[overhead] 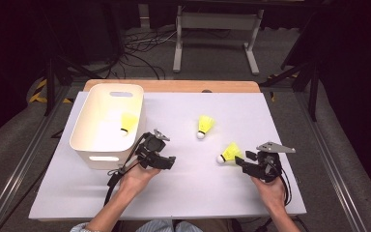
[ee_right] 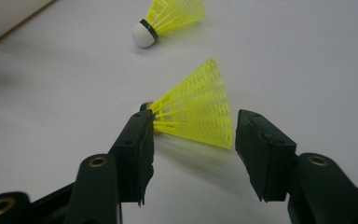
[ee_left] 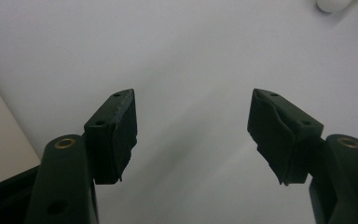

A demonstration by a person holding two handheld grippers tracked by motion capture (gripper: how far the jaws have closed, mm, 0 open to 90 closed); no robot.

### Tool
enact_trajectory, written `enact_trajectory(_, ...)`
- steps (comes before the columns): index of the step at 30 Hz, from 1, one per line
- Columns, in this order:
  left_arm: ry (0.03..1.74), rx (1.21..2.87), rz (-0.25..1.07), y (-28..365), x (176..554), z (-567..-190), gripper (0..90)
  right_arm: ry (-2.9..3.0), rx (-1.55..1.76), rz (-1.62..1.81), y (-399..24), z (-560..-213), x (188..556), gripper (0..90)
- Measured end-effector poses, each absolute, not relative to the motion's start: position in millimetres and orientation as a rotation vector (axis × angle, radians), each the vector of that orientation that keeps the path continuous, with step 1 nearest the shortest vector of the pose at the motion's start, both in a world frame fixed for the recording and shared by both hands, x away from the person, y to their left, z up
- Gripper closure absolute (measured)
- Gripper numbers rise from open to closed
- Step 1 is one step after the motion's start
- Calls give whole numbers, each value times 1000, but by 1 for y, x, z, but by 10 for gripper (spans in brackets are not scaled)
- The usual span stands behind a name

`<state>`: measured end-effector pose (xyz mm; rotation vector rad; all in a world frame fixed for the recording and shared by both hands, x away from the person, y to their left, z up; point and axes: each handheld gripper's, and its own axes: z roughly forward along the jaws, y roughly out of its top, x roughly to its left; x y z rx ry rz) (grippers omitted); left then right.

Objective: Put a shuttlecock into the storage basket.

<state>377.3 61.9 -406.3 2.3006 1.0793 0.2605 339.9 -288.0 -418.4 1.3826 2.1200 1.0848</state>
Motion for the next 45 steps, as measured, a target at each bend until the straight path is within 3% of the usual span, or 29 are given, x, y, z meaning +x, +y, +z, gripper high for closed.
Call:
enact_trajectory(12, 1085, 2318, 269, 60, 375, -415, 336, 2189, 1394, 1056, -283, -419, 361, 599)
enact_trajectory(29, 1072, 2344, 277, 56, 376, -422, 333, 2306, 1364, 1099, -282, -421, 371, 878)
enact_trajectory(45, 1070, 2364, 287, 56, 376, -421, 346, 2383, 1246, 1174, -271, -408, 365, 900)
